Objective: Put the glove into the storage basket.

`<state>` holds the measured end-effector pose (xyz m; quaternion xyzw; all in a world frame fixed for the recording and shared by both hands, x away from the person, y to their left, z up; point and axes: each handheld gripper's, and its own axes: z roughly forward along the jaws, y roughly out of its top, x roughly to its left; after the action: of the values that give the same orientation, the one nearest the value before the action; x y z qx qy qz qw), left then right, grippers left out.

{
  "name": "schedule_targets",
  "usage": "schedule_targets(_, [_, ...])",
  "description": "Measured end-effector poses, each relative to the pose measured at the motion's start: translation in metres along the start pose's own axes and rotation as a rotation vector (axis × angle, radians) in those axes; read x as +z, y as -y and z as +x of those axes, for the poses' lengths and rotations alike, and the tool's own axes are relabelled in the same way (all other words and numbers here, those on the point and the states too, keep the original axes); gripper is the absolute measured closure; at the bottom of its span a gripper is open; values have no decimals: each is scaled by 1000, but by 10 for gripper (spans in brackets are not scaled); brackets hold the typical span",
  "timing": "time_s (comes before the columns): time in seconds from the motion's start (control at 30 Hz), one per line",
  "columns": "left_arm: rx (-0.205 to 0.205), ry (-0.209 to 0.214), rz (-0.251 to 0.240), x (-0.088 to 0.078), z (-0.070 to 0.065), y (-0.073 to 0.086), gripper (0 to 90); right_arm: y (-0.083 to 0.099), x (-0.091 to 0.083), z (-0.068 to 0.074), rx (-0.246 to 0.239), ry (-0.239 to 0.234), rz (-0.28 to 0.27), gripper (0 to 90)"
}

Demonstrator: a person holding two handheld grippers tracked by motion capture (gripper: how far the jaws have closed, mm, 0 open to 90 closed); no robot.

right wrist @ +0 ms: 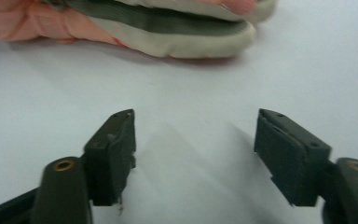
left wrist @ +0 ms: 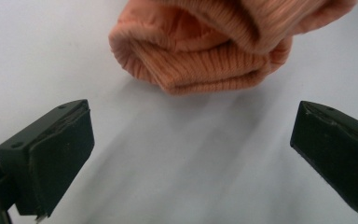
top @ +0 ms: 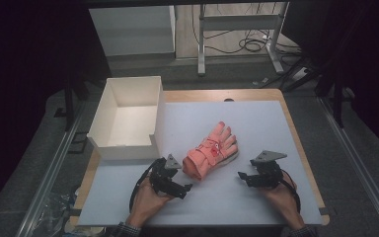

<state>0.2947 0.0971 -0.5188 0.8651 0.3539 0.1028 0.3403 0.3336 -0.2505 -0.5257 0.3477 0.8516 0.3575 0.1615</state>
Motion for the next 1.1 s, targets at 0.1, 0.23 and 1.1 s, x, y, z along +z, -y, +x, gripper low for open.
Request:
schedule_targets(0.1, [12,6,6,-5,-2,-9,0,3,0,-4,8,21,12,243])
schedule_targets(0.23, [25,12,15,-9,-6,-24,0,4,1,-5,-3,29,12,216])
schedule_targets(1.1, [120,32,132,37,-9,-127,0,6,2,-5,-1,21,1,194])
